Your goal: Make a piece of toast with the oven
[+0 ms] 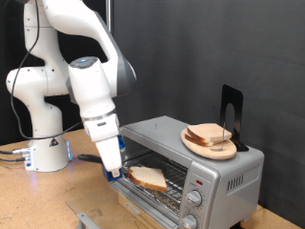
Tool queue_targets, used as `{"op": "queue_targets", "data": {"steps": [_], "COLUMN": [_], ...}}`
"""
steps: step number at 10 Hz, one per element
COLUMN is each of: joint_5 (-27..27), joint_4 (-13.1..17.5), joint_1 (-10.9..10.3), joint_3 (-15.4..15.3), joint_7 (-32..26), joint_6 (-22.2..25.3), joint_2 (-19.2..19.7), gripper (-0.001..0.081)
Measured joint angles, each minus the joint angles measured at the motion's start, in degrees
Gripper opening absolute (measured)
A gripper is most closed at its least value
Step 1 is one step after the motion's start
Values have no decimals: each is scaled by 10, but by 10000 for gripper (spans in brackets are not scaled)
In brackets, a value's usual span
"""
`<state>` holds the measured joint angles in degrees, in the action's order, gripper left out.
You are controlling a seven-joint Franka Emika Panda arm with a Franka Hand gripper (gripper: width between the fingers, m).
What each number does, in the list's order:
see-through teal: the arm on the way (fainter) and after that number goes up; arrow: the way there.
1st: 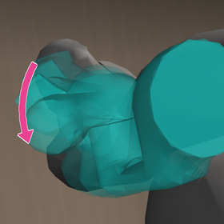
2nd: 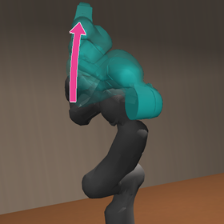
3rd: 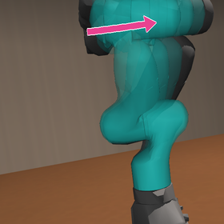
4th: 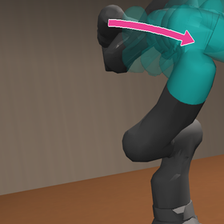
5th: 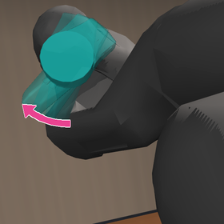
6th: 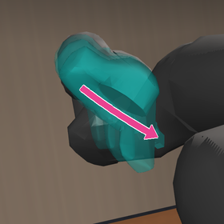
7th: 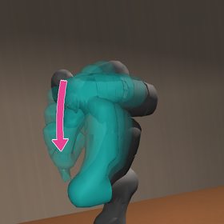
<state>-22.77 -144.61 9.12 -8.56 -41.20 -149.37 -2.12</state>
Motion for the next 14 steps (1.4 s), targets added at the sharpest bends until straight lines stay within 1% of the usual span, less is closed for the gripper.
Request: {"op": "queue_targets", "data": {"steps": [2, 3, 6, 8, 10, 12, 14], "joint_5": [0, 0, 27, 48, 54, 54, 48], "joint_4": [-3, -9, -33, -43, -50, -57, -58], "joint_1": [-2, -2, 7, 22, 36, 43, 44], "joint_3": [-7, -8, -7, -5, -1, 6, 10], "joint_7": [-1, -2, 12, 40, 45, 43, 41], "joint_6": [8, 16, 42, 61, 73, 74, 74], "joint_2": [-15, -27, -58, -63, -63, -63, -63], "gripper": [475, 475, 475, 475, 475, 475, 475]}}
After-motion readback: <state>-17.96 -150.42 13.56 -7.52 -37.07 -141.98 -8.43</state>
